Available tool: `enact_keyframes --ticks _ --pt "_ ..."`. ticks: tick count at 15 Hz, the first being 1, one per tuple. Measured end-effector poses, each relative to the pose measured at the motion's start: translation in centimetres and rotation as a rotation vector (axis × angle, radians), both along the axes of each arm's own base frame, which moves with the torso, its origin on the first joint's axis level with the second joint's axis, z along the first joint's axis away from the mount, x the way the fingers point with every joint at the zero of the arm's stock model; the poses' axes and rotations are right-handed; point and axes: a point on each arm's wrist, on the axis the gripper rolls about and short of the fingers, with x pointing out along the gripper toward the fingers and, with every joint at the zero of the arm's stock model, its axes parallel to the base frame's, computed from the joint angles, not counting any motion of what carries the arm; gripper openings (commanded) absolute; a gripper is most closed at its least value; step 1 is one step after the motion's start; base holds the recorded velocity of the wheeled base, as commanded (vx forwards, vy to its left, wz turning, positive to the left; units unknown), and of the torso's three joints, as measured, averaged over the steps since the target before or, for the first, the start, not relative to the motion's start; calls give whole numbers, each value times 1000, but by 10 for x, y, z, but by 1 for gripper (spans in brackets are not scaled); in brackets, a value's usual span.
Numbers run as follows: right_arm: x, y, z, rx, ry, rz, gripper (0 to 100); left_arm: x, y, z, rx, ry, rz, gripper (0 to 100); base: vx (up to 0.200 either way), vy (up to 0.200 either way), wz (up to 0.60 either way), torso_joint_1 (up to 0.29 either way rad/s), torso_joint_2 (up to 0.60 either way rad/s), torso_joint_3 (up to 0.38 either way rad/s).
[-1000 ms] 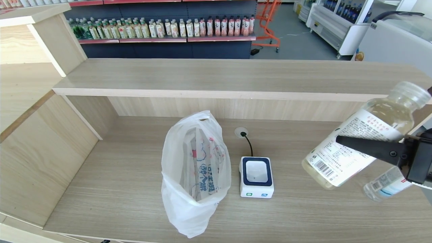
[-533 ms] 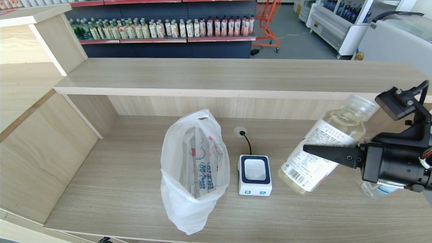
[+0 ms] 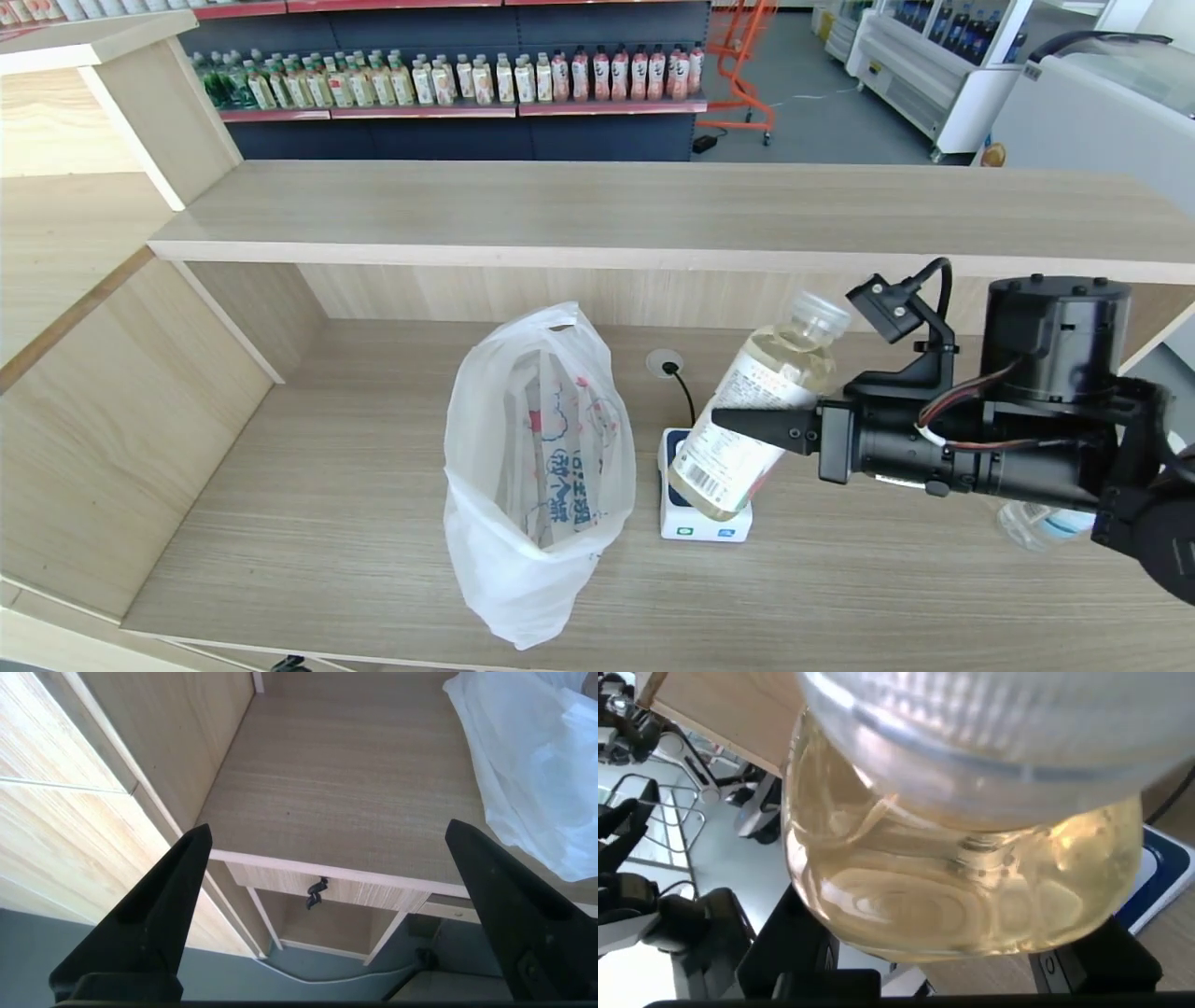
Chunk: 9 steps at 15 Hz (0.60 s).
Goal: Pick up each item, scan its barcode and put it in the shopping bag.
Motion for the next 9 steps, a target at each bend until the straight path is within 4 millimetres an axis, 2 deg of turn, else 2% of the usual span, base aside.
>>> enact_keyframes --ticks 6,9 --pt "46 43 -57 -86 -106 86 0 0 0 0 0 0 0 100 0 0 0 0 0 0" --pt "69 73 -69 -97 -163 133 0 0 0 0 0 0 0 100 0 0 0 0 0 0"
